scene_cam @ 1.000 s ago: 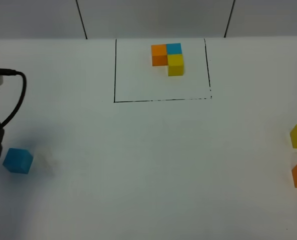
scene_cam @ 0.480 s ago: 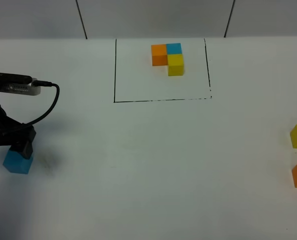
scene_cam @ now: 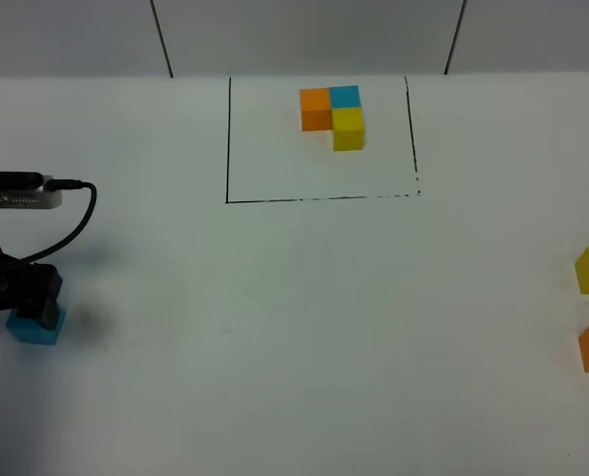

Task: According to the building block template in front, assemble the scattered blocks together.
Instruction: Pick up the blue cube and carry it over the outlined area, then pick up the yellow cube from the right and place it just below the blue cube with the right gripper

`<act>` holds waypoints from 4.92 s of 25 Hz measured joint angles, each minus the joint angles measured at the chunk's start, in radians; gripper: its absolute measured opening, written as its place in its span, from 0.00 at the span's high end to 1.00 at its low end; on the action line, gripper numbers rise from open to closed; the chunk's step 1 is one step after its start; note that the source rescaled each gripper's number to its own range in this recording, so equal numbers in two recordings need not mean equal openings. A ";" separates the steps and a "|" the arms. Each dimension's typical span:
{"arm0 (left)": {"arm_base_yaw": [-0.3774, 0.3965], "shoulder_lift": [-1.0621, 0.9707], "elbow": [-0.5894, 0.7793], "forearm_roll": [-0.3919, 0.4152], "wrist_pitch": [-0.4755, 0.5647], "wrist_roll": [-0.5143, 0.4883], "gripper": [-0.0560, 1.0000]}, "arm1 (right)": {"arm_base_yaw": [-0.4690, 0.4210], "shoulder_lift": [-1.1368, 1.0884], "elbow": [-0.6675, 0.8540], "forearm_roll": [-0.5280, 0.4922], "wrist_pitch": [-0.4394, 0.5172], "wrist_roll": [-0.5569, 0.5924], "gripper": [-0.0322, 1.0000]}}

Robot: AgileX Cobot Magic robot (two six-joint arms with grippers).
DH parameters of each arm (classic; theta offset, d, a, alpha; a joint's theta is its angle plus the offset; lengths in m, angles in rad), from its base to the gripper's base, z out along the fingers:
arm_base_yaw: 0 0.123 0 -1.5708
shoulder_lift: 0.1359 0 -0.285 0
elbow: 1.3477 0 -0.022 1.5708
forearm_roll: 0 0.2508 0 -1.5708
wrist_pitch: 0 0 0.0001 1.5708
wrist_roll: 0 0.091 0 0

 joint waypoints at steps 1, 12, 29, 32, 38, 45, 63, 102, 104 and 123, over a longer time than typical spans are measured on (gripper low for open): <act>0.000 0.001 0.005 0.008 -0.005 0.002 0.10 | 0.000 0.000 0.000 0.000 0.000 0.000 0.97; -0.001 0.097 0.009 -0.007 -0.118 0.002 0.21 | 0.000 0.000 0.000 0.000 0.000 0.000 0.97; -0.001 0.144 0.009 -0.015 -0.132 -0.007 0.95 | 0.000 0.000 0.000 0.000 0.000 0.000 0.97; -0.015 0.145 -0.003 -0.017 -0.107 0.000 0.95 | 0.000 0.000 0.000 -0.001 0.000 0.000 0.97; -0.181 0.146 -0.156 0.008 0.054 0.200 0.95 | 0.000 0.000 0.000 -0.001 0.000 0.000 0.97; -0.426 0.226 -0.468 0.065 0.163 0.348 0.95 | 0.000 0.000 0.000 -0.001 0.000 0.000 0.97; -0.702 0.860 -1.471 0.049 0.458 0.687 0.95 | 0.000 0.000 0.000 -0.001 0.000 0.000 0.97; -0.717 0.972 -1.477 0.044 0.457 0.727 0.95 | 0.000 0.000 0.000 -0.001 0.000 0.000 0.97; -0.717 0.972 -1.477 0.043 0.457 0.725 0.95 | 0.000 0.000 0.000 -0.001 0.000 0.000 0.97; -0.717 0.985 -1.477 0.026 0.457 0.713 0.08 | 0.000 0.000 0.000 -0.001 0.000 0.000 0.97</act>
